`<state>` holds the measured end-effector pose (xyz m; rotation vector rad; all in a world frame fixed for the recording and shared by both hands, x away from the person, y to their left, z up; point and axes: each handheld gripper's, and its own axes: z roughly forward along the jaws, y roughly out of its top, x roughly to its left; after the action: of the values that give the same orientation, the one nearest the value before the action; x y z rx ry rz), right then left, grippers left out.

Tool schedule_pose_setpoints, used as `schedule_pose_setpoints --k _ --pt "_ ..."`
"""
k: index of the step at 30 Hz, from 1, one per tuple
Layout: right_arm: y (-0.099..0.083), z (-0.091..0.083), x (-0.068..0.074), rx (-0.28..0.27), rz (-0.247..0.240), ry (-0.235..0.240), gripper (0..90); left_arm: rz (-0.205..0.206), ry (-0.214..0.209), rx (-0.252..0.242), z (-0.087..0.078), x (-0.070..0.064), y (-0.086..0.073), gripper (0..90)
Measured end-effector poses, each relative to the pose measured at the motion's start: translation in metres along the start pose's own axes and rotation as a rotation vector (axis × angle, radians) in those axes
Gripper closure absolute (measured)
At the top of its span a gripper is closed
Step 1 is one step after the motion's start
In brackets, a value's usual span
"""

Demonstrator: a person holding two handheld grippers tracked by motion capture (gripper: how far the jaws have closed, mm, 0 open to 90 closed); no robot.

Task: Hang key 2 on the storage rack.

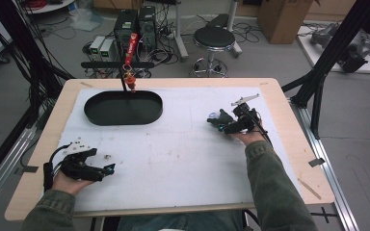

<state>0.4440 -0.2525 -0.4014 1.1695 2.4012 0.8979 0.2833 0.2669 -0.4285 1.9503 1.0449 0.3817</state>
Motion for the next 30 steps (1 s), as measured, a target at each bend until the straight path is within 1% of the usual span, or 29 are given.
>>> schedule_pose_setpoints --k 1,2,3,4,5,6,7,8,9,10,11,12,13,14,15,17,19,22,23,26,28,30 --pt "-0.001 0.003 -0.003 0.018 0.011 -0.005 2.2 -0.003 -0.001 -0.004 0.0 0.0 0.0 1.8" --pt "-0.001 0.003 -0.003 0.018 0.011 -0.005 2.2 -0.003 -0.001 -0.004 0.0 0.0 0.0 1.7" --pt "-0.004 0.01 -0.007 0.061 0.023 0.0 2.2 -0.004 0.003 -0.003 0.0 0.0 0.0 1.7" --pt "-0.004 0.01 -0.007 0.061 0.023 0.0 2.2 -0.004 0.003 -0.003 0.0 0.0 0.0 1.7" --pt "-0.006 0.015 -0.009 0.099 0.013 0.004 2.4 -0.004 0.007 0.002 0.0 0.001 -0.001 1.8" --pt "-0.006 0.016 -0.008 0.116 0.006 0.003 5.0 -0.004 0.007 0.002 0.0 0.001 -0.001 1.7" --pt "-0.006 0.016 -0.007 0.118 -0.006 0.006 7.3 -0.005 0.006 0.005 0.0 0.001 -0.001 1.7" --pt "-0.006 0.017 -0.006 0.125 -0.023 0.008 11.7 -0.005 0.006 0.005 0.0 0.001 -0.001 1.7" --pt "-0.006 0.017 -0.005 0.139 -0.031 0.009 20.2 -0.004 0.007 0.005 0.001 0.001 -0.001 1.8" --pt "-0.005 0.019 -0.004 0.154 -0.041 0.014 23.3 -0.004 0.007 0.005 0.001 0.001 -0.001 1.7" --pt "-0.005 0.02 -0.003 0.17 -0.048 -0.002 24.7 -0.004 0.007 0.011 0.001 0.0 -0.001 1.7" --pt "-0.006 0.021 -0.002 0.181 -0.047 -0.006 28.8 -0.004 0.007 0.011 0.001 0.0 -0.001 1.7" --pt "-0.006 0.021 -0.001 0.194 -0.041 -0.02 33.7 -0.004 0.003 0.013 0.001 0.0 -0.002 1.7" --pt "-0.005 0.02 0.0 0.198 -0.046 -0.04 40.1 -0.002 0.002 0.014 0.001 0.0 -0.002 1.7" --pt "-0.004 0.018 0.001 0.195 -0.047 -0.04 43.4 -0.002 0.002 0.012 0.001 0.0 -0.002 1.7" --pt "-0.003 0.014 0.001 0.169 -0.041 0.003 45.9 -0.002 0.0 0.014 0.001 0.0 -0.002 1.8" --pt "-0.001 0.007 0.005 0.121 -0.048 0.026 47.1 -0.004 -0.003 0.015 0.001 0.001 -0.002 1.7" --pt "0.002 0.0 0.008 0.074 -0.025 0.067 47.5 -0.005 -0.008 0.011 0.002 0.0 -0.002 1.7" --pt "0.002 -0.001 0.008 0.067 -0.015 0.083 47.5 -0.005 -0.009 0.008 0.001 0.0 -0.002 1.7" --pt "0.001 -0.003 0.01 0.1 0.007 0.105 47.4 -0.005 -0.01 0.008 0.001 0.0 -0.001 1.7" --pt "0.001 -0.004 0.012 0.101 -0.004 0.104 47.4 -0.003 -0.011 0.008 0.001 0.001 -0.001 1.7" --pt "0.002 -0.007 0.014 0.094 0.002 0.112 47.4 -0.001 -0.013 0.01 0.001 0.001 -0.001 1.8"
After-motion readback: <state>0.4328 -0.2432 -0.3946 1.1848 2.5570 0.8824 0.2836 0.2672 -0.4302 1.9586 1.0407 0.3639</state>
